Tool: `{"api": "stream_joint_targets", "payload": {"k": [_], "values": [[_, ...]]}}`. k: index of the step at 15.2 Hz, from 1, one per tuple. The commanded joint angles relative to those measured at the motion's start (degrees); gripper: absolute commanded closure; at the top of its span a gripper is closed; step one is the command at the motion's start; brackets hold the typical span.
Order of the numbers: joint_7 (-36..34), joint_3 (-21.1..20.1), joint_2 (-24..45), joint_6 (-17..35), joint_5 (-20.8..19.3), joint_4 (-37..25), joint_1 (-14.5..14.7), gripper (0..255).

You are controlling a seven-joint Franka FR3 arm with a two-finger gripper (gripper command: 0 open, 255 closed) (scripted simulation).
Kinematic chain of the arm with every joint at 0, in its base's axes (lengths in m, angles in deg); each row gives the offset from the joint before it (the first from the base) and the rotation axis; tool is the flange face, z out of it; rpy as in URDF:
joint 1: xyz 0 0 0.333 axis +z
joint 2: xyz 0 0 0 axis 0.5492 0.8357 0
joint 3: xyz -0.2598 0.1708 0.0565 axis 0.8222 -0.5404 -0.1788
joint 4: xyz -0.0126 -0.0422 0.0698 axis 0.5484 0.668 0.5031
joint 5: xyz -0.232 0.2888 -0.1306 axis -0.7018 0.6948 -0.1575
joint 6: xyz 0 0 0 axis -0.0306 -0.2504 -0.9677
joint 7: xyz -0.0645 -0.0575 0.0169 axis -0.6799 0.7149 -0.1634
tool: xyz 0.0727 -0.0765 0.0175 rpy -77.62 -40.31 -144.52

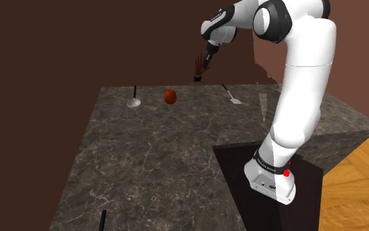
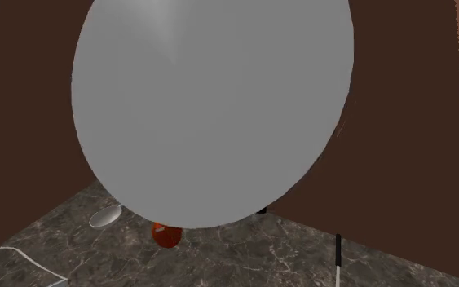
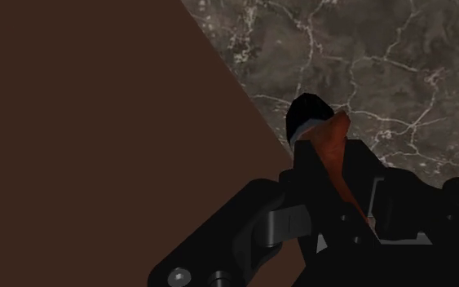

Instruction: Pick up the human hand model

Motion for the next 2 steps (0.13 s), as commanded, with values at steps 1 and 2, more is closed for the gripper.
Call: {"api": "stream_joint_targets", "payload": {"k": [1, 2], "values": [[-0.3, 0.1, -0.4, -0.7, -0.4, -0.3, 0.1, 255], [-0.3, 0.1, -0.4, -0.7, -0.3, -0.3, 0.1, 255]]}}
